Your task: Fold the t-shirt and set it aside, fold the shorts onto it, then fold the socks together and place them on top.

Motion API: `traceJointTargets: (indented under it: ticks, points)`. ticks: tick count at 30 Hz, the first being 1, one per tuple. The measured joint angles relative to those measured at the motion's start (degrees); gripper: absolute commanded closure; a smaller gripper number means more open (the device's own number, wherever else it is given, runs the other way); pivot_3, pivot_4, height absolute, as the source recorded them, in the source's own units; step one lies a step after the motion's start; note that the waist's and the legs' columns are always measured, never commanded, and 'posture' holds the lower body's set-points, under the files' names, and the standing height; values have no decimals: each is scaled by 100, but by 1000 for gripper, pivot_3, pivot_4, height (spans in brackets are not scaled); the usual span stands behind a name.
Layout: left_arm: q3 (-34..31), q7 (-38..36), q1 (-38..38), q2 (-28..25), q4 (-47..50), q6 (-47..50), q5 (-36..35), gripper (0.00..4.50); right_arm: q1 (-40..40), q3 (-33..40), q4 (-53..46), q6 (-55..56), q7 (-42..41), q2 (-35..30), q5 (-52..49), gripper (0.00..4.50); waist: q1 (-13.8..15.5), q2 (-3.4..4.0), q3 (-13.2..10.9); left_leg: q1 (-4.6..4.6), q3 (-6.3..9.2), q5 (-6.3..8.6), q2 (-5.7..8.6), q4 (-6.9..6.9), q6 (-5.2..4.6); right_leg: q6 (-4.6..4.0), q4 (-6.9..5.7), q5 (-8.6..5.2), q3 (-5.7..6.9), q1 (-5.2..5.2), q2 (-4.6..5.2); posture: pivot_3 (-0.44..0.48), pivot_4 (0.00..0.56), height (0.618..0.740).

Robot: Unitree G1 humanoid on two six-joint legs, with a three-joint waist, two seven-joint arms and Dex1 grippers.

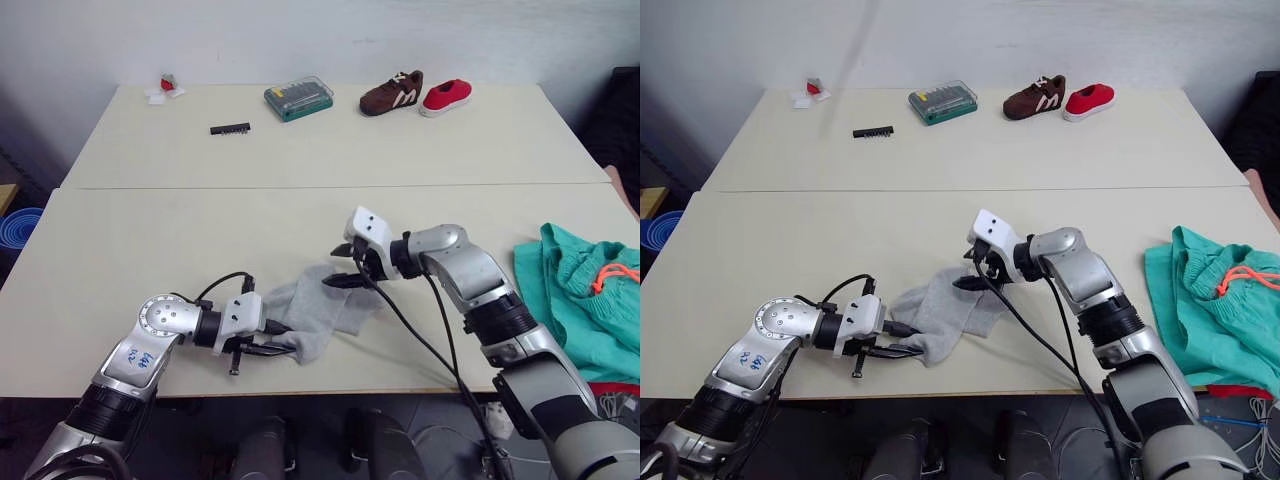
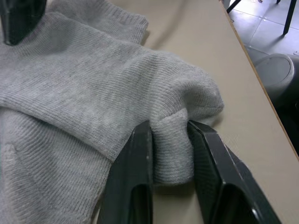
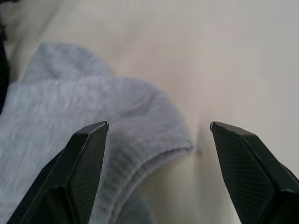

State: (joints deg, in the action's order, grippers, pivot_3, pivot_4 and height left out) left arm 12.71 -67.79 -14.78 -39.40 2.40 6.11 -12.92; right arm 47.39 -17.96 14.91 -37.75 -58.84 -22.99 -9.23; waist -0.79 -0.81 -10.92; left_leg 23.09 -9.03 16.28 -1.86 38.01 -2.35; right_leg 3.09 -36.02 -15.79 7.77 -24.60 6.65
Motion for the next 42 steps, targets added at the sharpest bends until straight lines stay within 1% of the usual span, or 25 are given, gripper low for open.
traceJointTargets:
  ticks: [5, 7, 9, 10, 11, 15, 16, 17, 21, 22, 24, 25, 29, 32, 37, 42]
  points:
    - [-38, -2, 56, -5, 18, -6, 0, 3261, 1, 81, 202, -433, 174, 171, -98, 963, -44, 2, 1, 0, 0, 1, 0, -2, 0, 0, 1, 0, 0, 0, 0, 0, 150, 740]
    - [-46, -2, 87, -9, 20, -21, 0, 3278, 2, 154, 247, -496, 236, 249, -126, 1338, -66, 5, 3, -1, 0, 1, 0, -2, 0, 0, 1, 0, -1, 1, 0, 0, 150, 740]
    - [-63, 6, 148, -19, 48, -42, -1, 3278, 2, 334, 328, -664, 372, 378, -207, 1862, -82, 6, 3, -1, 0, 1, 0, -3, 0, 0, 0, 0, -1, 0, 0, 0, 150, 740]
    - [-77, 13, 176, -26, 73, -45, 0, 3278, 2, 402, 337, -756, 414, 426, -267, 2290, -86, 6, 3, -1, 0, 1, 0, -5, 1, 0, 1, 0, -2, 0, 0, 0, 150, 740]
    - [-85, 17, 196, -34, 103, -45, 0, 3278, 2, 509, 346, -877, 476, 512, -352, 2624, -90, 6, 3, -1, 0, 1, -1, -6, 2, 0, 1, 0, -1, -2, 0, 0, 150, 740]
    - [-84, 22, 202, -35, 137, -29, -1, 3278, 1, 500, 345, -972, 519, 522, -367, 4038, -91, 6, 3, 0, -1, 2, 0, -8, 2, -1, 3, -1, -1, -2, 0, 0, 150, 740]
    - [-86, 22, 201, -32, 140, -12, -6, 3278, 0, 498, 342, -972, 520, 502, -365, 4295, -91, 6, 3, 0, -1, 3, 0, -8, 2, -1, 4, 0, -1, -2, 0, 0, 150, 740]
    - [-99, 22, 203, -29, 145, 17, -22, 3278, -3, 498, 339, -972, 519, 478, -365, 4404, -91, 6, 3, 0, -1, 3, 0, -8, 2, -1, 4, -1, -1, -2, 0, 0, 150, 740]
    - [-268, -41, 281, -57, 143, 208, -247, 3278, -17, 498, 318, -978, 510, 459, -368, 4404, -100, 7, 3, 1, -1, 3, -1, -11, 4, -2, 3, -1, -1, -6, -1, 0, 150, 740]
    - [-296, -70, 292, -61, 142, 270, -309, 3632, -17, 498, 318, -980, 507, 439, -371, 4500, -104, 7, 3, 1, -2, 3, -1, -12, 4, -2, 4, -1, -1, -7, -2, 0, 150, 740]
    - [-335, -122, 316, -73, 138, 366, -402, 4066, -17, 499, 317, -980, 502, 405, -376, 4500, -111, 7, 3, 1, -2, 3, -2, -13, 5, -3, 4, -2, -1, -8, -3, 0, 150, 740]
    - [-343, -163, 330, -91, 138, 394, -439, 4427, -17, 499, 316, -980, 498, 393, -390, 4500, -113, 8, 2, 2, -2, 2, -2, -14, 5, -3, 4, -2, -1, -8, -3, 0, 150, 740]
    - [-391, -242, 380, -177, 159, 525, -561, 4470, -16, 510, 284, -1001, 495, 345, -452, 4500, -113, 8, 2, 4, -3, 3, -3, -14, 6, -3, 5, -2, -2, -10, -4, 0, 150, 740]
    - [-535, -323, 417, -367, 374, 895, -807, 4470, -15, 640, 66, -1186, 496, 272, -609, 4500, -113, 9, 1, 15, -3, 2, -3, -14, 7, -3, 4, -2, -3, -22, -3, 0, 150, 740]
    - [-841, -382, 369, -627, 818, 1383, -1197, 4470, -16, 1049, -689, -1896, 551, 48, -1099, 4500, -99, 12, -1, 14, -2, 2, -3, -16, 7, -3, 7, -2, -4, -22, -3, 0, 150, 740]
    - [-915, -360, 132, -638, 834, 1682, -1324, 4470, -152, 1190, -1194, -2270, 679, -94, -1372, 4500, -94, 12, -1, 15, -2, 3, -3, -18, 8, -4, 9, -2, -4, -21, -3, 0, 150, 740]
